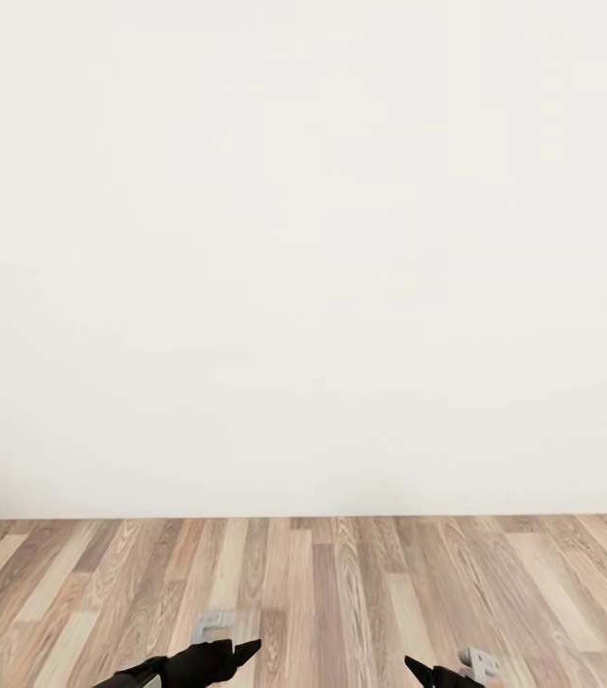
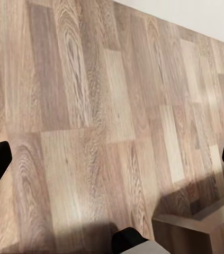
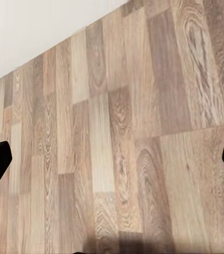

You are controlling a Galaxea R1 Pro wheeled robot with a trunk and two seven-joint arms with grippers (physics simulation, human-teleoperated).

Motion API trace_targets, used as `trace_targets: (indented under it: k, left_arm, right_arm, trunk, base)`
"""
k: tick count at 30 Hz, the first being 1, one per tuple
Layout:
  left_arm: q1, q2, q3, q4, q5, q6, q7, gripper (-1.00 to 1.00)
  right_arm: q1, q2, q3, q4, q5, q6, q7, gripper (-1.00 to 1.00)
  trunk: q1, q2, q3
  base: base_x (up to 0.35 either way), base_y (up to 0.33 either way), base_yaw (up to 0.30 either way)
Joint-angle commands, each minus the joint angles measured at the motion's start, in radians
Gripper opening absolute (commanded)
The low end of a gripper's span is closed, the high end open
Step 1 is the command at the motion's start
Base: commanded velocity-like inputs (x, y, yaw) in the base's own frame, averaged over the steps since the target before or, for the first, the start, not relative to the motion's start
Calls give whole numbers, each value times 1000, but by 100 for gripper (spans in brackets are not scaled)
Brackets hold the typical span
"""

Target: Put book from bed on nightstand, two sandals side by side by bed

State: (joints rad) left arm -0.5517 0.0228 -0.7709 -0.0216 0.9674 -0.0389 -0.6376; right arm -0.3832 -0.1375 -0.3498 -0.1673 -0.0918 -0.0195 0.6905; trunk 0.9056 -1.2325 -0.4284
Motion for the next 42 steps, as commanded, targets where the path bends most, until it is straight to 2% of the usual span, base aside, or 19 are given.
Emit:
trace_targets:
  k: [1, 33, 42]
  left_arm:
    - [-1, 0, -8, 0, 5, -4, -2, 100]
    - [-1, 0, -9, 0, 5, -4, -2, 100]
    - [-1, 0, -9, 0, 5, -4, -2, 100]
  right_arm:
    - [-1, -1, 5, 2, -9, -2, 3, 100]
    - [-1, -1, 4, 2, -9, -2, 3, 100]
    - [-1, -1, 4, 2, -9, -2, 3, 100]
  trunk:
    - [1, -1, -1]
    - [1, -1, -1]
    - [1, -1, -1]
  base:
    - [331, 0, 0]
    - [326, 0, 0]
    - [81, 0, 0]
